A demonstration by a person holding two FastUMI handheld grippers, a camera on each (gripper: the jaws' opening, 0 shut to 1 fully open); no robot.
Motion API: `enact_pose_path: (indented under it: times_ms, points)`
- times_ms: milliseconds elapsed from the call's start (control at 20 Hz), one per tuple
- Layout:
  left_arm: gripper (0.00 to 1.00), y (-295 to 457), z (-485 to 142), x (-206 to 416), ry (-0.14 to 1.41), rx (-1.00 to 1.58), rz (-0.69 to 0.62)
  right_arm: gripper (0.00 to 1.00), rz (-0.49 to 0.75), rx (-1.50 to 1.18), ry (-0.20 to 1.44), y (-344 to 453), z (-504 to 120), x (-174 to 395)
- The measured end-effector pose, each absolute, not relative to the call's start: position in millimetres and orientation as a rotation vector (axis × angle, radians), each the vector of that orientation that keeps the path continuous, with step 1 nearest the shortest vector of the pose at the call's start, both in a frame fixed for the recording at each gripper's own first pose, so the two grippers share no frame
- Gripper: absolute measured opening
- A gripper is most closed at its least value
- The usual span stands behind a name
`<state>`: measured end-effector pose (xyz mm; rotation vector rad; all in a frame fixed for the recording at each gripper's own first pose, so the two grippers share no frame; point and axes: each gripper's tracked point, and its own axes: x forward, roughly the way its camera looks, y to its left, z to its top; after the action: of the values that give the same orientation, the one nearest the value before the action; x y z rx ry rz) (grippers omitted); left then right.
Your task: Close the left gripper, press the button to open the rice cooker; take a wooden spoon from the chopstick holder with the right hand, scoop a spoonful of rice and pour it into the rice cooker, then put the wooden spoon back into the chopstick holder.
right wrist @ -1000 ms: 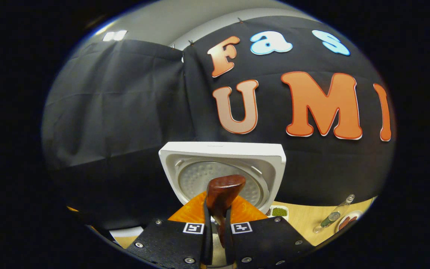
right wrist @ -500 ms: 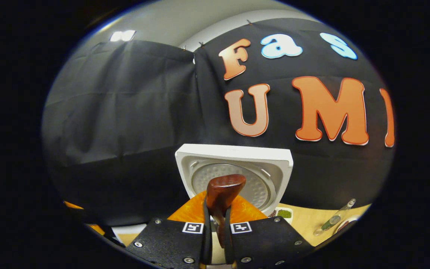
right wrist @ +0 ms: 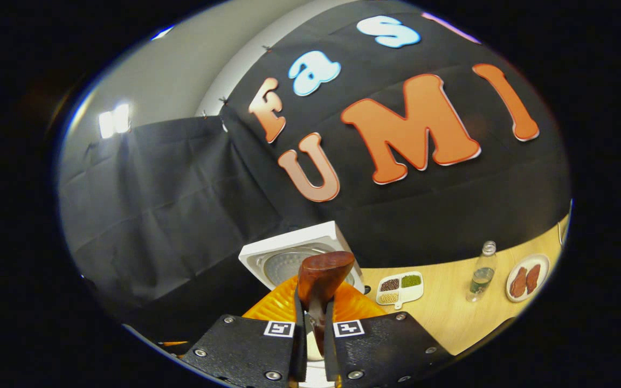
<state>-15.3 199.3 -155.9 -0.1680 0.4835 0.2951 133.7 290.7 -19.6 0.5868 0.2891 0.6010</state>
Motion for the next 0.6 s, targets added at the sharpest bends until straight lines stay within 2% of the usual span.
enact_pose_path:
  times_ms: [450, 600]
  points:
    - [0.94, 77, -158, -14, 0.539, -0.194, 0.119, 0.12, 0.359, 0.65, 0.339, 116, -75, 94]
    - [0.94, 47, -151, -18, 0.524, -0.119, 0.073, 0.12, 0.267, 0.659, 0.358, 62, -99, 76]
